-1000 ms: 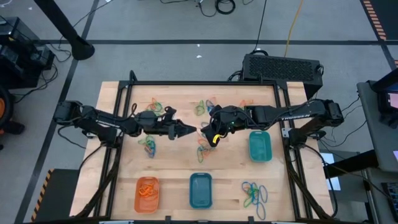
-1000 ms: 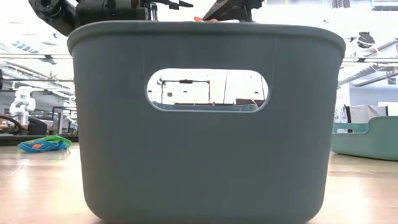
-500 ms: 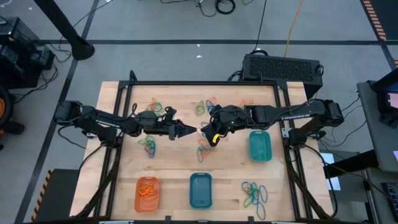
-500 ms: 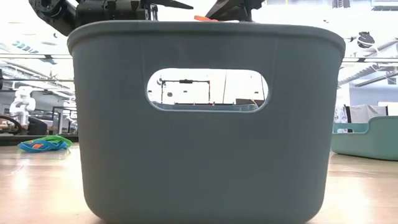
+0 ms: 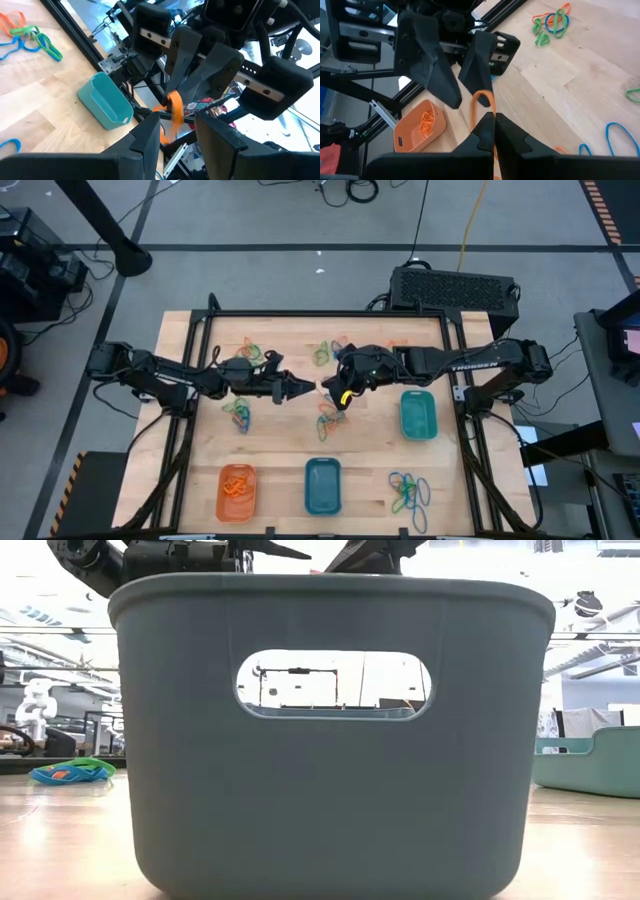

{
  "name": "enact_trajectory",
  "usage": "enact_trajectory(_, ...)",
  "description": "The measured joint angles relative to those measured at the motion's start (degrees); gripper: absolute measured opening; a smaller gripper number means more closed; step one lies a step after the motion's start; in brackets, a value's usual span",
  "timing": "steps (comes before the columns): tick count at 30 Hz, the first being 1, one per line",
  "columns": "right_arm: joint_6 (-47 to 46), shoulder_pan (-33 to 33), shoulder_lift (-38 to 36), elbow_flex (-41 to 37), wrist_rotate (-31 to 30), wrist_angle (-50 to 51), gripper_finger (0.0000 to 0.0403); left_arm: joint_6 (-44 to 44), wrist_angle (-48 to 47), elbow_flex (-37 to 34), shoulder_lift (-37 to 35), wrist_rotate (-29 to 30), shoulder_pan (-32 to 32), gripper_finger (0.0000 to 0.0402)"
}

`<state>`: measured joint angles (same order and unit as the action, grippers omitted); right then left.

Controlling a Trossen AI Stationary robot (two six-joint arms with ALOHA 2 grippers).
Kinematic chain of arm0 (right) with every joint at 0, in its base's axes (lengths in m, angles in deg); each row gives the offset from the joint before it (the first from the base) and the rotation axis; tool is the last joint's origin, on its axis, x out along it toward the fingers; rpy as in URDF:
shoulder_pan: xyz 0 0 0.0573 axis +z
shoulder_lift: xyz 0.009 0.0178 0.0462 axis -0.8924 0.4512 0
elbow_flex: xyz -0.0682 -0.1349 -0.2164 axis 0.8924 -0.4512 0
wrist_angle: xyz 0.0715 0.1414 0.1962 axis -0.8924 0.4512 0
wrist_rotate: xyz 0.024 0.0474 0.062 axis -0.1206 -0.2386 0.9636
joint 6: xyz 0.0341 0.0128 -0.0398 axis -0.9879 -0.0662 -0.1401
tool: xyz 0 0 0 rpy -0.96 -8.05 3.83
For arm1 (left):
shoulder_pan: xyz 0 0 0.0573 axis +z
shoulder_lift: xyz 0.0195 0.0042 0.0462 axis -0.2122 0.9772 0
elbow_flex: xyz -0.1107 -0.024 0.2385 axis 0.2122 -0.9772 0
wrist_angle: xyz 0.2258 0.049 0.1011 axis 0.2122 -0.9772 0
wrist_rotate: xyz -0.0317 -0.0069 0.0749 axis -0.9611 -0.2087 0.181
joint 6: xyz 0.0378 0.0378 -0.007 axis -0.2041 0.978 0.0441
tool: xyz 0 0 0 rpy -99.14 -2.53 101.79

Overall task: Sort rubber bands into baskets
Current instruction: Put the orange rubber band into the orange bin

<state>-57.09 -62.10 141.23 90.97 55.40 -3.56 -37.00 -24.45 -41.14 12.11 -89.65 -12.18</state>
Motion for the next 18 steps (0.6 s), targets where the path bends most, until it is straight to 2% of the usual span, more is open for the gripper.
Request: enact_trajectory(18, 0.0, -1.1, 0.0, 0.0, -0.2, 0.0, 0.0, 0.1, 0.6, 0.0, 0.0, 1.9, 0.0, 0.0129)
